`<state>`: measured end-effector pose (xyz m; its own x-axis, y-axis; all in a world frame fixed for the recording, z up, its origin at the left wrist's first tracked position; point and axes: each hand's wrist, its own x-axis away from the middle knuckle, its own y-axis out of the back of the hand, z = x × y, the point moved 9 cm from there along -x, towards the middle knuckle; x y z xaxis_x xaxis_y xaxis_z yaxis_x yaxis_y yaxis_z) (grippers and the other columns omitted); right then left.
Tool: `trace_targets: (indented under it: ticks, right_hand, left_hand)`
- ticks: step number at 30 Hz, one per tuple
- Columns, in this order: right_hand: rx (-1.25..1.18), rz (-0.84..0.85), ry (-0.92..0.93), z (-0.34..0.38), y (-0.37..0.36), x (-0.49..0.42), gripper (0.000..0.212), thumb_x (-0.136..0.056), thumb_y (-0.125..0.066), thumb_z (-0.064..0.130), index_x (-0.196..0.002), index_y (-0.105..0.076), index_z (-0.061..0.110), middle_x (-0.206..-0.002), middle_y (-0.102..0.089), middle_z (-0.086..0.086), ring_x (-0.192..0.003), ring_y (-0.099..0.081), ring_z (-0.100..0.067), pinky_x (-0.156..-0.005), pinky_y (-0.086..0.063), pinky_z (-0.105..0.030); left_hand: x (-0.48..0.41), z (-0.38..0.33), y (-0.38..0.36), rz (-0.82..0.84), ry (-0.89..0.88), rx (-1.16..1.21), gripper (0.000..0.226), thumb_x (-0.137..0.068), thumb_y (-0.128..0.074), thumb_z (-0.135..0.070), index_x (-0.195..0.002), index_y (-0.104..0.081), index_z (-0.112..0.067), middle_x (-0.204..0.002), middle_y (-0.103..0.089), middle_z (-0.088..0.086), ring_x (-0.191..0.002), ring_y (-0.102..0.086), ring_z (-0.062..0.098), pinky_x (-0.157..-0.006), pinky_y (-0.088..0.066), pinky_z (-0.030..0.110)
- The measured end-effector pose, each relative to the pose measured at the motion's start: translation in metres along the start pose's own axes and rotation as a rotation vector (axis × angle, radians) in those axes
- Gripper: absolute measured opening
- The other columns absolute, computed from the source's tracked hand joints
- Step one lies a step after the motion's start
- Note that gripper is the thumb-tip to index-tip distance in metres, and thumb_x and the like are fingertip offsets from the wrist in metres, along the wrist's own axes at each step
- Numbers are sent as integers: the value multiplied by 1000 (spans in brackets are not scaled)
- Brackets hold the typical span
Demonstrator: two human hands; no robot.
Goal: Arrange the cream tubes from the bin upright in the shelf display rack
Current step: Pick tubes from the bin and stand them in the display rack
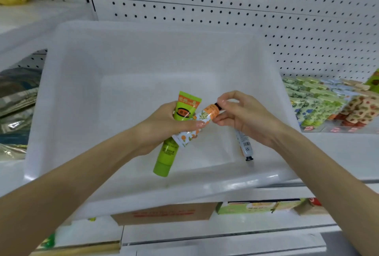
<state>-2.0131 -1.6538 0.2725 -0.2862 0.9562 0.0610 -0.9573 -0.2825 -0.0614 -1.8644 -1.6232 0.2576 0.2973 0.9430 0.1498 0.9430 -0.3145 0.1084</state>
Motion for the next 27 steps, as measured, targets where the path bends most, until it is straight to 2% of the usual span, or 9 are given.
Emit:
trace_targets:
  ticks: [4,6,8,10,12,15,19,23,27]
  right_hand:
    - [470,-270,90,7,43,-5,31,-93,-53,39,-103,-56,10,-96,-67,-5,-90,-68,-21,-79,-56,-32]
    - [652,-310,86,3,50,-5,34,-93,-49,46,-102,-56,14,-102,-63,-2,-96,-63,-19,-90,-51,-40]
    - [757,-298,69,-3,48,-5,36,-95,-43,49,-102,-54,16,-105,-60,-1,-102,-59,-20,-91,-47,-37]
    - [826,-301,80,-2,44,-1,37,-97,-39,48,-103,-52,14,-103,-58,-1,-102,-57,-20,-83,-42,-30]
    - [835,-308,88,0,43,0,40,-97,-36,48,-104,-53,12,-105,-60,-5,-103,-57,-22,-84,-43,-31]
    - [729,-306,36,-4,49,2,46,-97,-35,50,-108,-54,9,-114,-59,-11,-108,-56,-26,-98,-45,-44]
    - [634,-294,6,-8,52,6,45,-97,-34,49,-113,-55,13,-116,-56,4,-115,-52,-18,-104,-40,-45]
    - [677,-289,-14,-12,50,8,47,-97,-34,51,-116,-52,12,-122,-54,-8,-115,-51,-24,-102,-41,-45]
    - [534,-235,-72,-19,48,9,39,-97,-40,43,-118,-51,12,-123,-51,-7,-117,-50,-19,-93,-48,-37]
  left_hand:
    - [1,2,10,-55,16,-3,22,-78,-73,-9,-96,-60,-10,-78,-68,6,-63,-66,13,-57,-54,25]
    - [2,3,13,-88,21,28,25,-78,-73,-8,-99,-60,-8,-78,-68,5,-64,-67,14,-56,-54,25]
    - [3,5,14,-117,32,56,31,-77,-74,-8,-104,-60,-5,-78,-69,6,-65,-67,14,-55,-54,24]
    - [3,8,15,-139,50,67,33,-77,-74,-9,-106,-59,-5,-76,-69,5,-61,-67,12,-53,-53,22]
    - [5,8,16,-148,59,81,35,-77,-75,-10,-108,-59,-4,-75,-69,5,-59,-67,12,-52,-53,22]
    - [6,5,19,-165,52,90,36,-77,-75,-11,-108,-59,-3,-77,-69,8,-62,-67,13,-54,-54,23]
    - [6,0,25,-217,32,93,31,-77,-75,-11,-104,-61,-5,-79,-70,8,-64,-67,15,-53,-54,22]
    - [6,0,29,-239,37,97,29,-76,-76,-11,-101,-62,-9,-77,-69,5,-59,-67,12,-51,-53,21]
    - [6,0,29,-244,40,95,31,-76,-76,-12,-104,-62,-8,-79,-70,4,-62,-68,12,-53,-55,22]
